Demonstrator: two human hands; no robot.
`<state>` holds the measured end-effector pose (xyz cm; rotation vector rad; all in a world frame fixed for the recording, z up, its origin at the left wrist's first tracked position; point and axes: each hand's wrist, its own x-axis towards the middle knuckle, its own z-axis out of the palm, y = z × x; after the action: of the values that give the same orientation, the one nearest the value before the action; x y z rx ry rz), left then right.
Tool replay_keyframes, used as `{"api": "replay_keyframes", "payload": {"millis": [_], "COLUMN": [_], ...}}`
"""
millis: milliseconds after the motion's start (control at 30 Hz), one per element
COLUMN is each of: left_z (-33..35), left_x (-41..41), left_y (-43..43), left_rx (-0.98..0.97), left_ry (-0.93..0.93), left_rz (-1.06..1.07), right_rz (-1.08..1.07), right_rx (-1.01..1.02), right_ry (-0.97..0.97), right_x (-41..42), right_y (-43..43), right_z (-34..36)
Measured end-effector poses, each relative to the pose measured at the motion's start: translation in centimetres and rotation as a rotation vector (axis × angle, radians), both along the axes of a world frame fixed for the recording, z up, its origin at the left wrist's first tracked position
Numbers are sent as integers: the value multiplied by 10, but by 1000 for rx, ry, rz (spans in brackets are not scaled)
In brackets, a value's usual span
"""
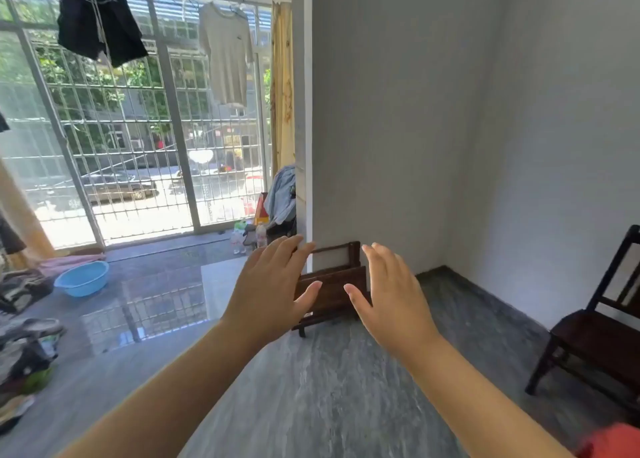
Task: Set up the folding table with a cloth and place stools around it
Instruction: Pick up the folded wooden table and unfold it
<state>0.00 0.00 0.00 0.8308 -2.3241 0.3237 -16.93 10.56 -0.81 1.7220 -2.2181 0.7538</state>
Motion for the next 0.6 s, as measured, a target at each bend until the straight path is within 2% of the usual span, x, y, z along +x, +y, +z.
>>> {"api": "replay_keyframes", "payload": {"millis": [200, 600], "left_z": [-38, -103], "left_x": [-7, -12], "left_y": [-72, -287], "left_rx": [106, 194], "left_ry": [-69, -203], "left_rz": [61, 53], "right_rz": [0, -59], "right_rx": [60, 172], "right_ry": [-8, -82], "right_x": [-11, -37], "right_y": [-78, -290], "right_z": [-39, -97]}}
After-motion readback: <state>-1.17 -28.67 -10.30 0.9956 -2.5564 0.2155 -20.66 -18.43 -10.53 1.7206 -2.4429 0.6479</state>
